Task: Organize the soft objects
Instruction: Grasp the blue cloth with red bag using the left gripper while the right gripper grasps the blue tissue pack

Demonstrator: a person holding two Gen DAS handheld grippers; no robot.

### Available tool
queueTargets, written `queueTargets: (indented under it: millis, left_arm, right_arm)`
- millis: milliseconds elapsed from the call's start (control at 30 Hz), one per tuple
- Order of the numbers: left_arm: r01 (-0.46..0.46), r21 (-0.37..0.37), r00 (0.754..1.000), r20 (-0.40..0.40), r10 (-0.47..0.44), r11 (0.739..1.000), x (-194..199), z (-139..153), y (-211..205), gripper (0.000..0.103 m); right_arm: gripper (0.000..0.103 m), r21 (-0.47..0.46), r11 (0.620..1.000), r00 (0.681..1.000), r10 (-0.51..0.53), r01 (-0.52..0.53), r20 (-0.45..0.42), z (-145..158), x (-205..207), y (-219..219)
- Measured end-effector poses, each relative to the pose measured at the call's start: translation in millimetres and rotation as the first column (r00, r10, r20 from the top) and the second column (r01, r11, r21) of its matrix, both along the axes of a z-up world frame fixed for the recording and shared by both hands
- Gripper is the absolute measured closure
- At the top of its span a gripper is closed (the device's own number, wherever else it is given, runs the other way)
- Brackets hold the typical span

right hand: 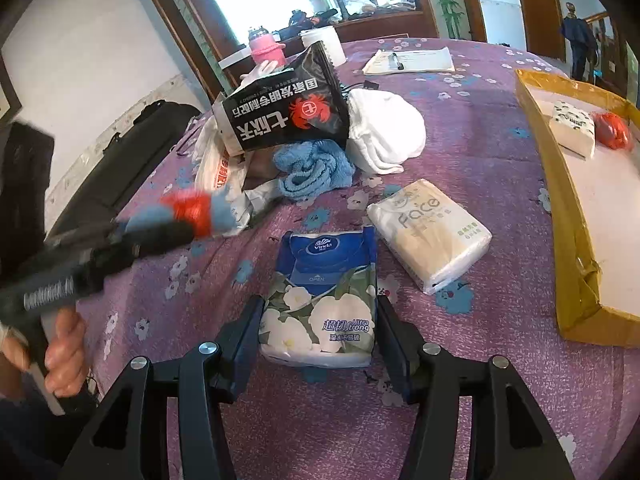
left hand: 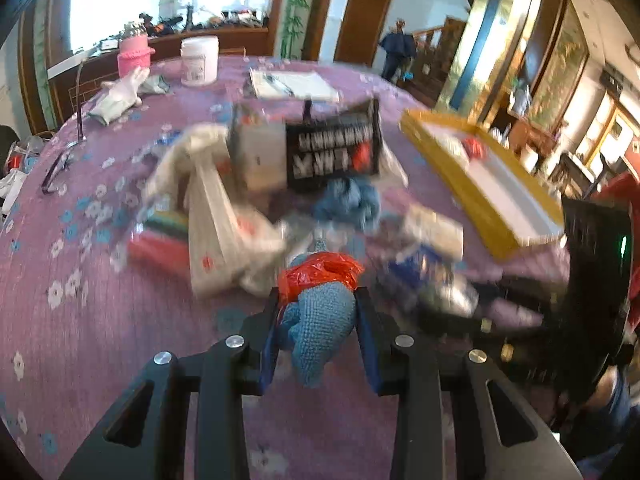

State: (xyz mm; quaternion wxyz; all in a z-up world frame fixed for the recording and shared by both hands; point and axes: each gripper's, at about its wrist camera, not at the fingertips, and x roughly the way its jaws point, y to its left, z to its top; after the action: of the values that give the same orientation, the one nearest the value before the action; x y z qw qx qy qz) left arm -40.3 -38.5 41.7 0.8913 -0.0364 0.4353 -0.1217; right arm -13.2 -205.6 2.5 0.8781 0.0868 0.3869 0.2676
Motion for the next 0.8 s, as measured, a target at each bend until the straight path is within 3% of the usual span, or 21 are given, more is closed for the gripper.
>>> queueTargets:
  millis: [200, 333, 400, 467, 700, 800]
  left_arm:
    - [-0.009, -0.003, 0.997, -0.077, 0.009, 1.0, -0.8, -29.4, 0.5, 0.069]
    - [-0.012, 0.015, 0.998, -0.059, 0.013, 1.0, -0.6, -31.2, -1.9, 0.069]
    - [-0.011, 0.035, 0.999, -0.047, 0.012, 0.999, -2.1, -31.4, -5.3, 0.07]
    - [-0.003, 0.04, 0.999, -0.035, 0.005, 0.999, -4.8, -30.9, -7.4, 0.072]
    - [-0.002, -0.005, 1.0, 0.029, 0.002, 1.0, -9.7, -17.7, -7.4, 0.072]
    - [0.003, -0.006, 0.999, 0.053, -0.003, 1.0, -10.6, -12.6, -11.3, 0.072]
  right_arm:
    - [0.04, -0.065, 0.998, 1.0, 0.01, -0.009, 0.015, 1.8, -3.3, 9.2]
    - [0.033, -0.125, 0.992, 0.999, 0.019, -0.014, 0.035, 1.9, -7.7, 17.8]
    - [0.033, -0.122, 0.993, 0.999, 0.012, -0.007, 0.038, 1.5, -8.1, 16.7]
    - [0.046, -0.102, 0.995, 0.999, 0.0, 0.004, 0.037, 0.9, -7.3, 12.4]
    - [0.047, -0.035, 0.999, 0.994, -0.019, 0.023, 0.106, 8.8, -16.5, 2.4]
    - [0.047, -0.017, 0.999, 0.995, -0.025, 0.027, 0.097, 8.2, -14.8, 0.1]
